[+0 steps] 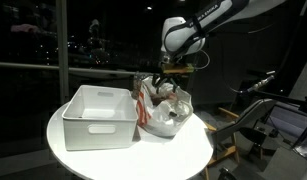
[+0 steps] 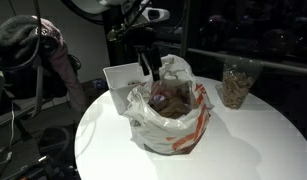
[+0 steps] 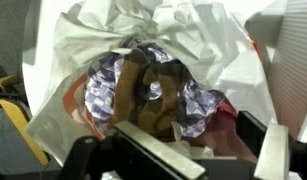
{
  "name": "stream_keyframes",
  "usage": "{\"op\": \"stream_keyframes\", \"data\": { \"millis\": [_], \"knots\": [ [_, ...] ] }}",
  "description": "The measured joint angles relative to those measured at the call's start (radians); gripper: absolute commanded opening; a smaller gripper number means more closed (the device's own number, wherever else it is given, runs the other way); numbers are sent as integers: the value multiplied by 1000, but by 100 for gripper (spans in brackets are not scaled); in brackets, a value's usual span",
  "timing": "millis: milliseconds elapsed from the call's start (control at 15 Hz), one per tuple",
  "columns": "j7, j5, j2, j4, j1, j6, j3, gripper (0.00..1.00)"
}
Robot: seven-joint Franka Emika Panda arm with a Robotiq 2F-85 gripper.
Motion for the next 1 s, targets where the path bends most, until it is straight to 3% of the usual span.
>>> {"op": "stream_keyframes", "data": {
  "millis": [467, 1000],
  "knots": [
    [-163, -28, 9, -41, -5, -12, 51, 100],
    [-187, -70, 12, -50, -7, -9, 57, 100]
  ]
}}
